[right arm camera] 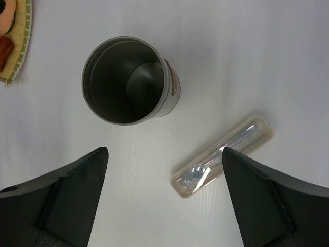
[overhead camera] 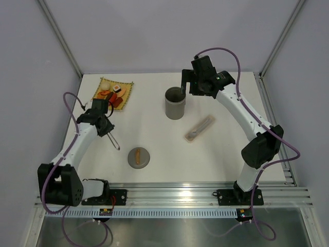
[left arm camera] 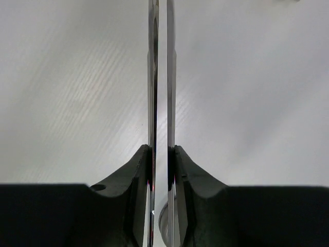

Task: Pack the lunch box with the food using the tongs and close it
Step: Pick up the clamp at the center of the board.

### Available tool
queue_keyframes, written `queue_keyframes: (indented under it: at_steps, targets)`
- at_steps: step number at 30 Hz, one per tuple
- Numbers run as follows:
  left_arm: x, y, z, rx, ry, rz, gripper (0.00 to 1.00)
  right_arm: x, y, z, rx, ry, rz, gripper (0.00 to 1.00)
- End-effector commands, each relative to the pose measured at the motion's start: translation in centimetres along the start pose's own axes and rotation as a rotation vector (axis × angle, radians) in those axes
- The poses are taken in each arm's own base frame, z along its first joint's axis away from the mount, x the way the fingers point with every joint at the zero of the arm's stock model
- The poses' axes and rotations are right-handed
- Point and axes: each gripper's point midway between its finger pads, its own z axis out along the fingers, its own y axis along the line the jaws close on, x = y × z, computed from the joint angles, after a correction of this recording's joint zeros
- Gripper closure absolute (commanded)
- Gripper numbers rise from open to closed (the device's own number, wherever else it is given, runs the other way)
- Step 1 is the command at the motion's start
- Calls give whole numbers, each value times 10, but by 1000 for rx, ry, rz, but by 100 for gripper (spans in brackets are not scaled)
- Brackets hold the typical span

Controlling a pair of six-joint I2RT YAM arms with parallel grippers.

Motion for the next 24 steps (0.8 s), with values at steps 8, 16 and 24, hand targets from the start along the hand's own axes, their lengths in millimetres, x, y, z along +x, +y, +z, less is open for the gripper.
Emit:
queue_keyframes:
  at_steps: [8,16,24]
  targets:
    - [-79,-12,-98,120,-209,197,74,-17,9,-23,-51,-81,23,0]
    - [-94,-65,-91,252,-134,332,64,-11,0,-28,-30,-84,16,1]
    - [-97,-85,-72,251,-56,407,52,-7,-4,-32,-17,-85,19,1]
